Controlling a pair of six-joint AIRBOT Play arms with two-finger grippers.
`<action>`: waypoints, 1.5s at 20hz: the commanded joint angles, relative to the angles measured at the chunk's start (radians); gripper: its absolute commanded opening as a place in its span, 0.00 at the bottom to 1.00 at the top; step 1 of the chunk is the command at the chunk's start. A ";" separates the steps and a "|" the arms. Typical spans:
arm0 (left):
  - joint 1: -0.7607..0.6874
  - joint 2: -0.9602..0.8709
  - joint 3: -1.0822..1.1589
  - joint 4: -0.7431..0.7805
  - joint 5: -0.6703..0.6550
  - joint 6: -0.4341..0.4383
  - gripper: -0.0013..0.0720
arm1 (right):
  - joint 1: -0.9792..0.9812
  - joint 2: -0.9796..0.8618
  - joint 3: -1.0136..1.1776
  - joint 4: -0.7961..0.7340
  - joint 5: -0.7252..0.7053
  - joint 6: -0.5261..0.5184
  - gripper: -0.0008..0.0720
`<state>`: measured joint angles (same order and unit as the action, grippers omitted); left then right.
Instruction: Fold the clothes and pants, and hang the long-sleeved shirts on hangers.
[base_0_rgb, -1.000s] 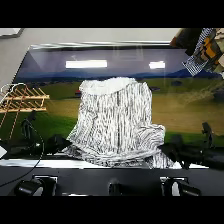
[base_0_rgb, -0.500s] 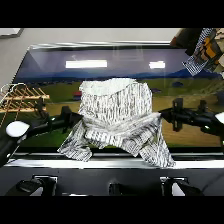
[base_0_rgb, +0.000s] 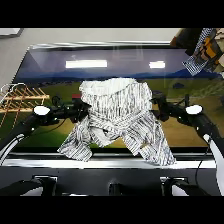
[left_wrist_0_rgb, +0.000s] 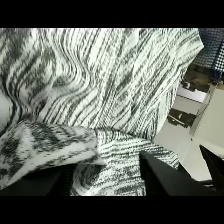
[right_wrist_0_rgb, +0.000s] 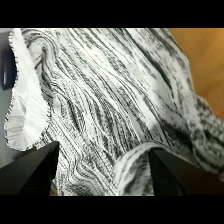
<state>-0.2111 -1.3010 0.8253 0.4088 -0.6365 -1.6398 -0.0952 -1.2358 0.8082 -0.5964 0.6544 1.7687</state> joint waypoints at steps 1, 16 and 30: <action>0.061 0.017 0.030 0.103 -0.055 0.021 0.68 | -0.069 0.058 0.070 -0.134 0.129 -0.162 0.86; -0.140 0.410 0.031 0.853 -0.242 -0.160 0.70 | 0.865 0.442 -0.164 -1.017 0.440 0.583 0.86; -0.132 0.410 0.031 0.858 -0.243 -0.179 0.70 | 1.026 0.137 -0.169 -1.332 0.291 0.888 0.86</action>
<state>-0.3428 -0.8917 0.8551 1.2636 -0.8803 -1.8099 0.9279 -1.0885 0.6399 -1.8275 0.9451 2.5511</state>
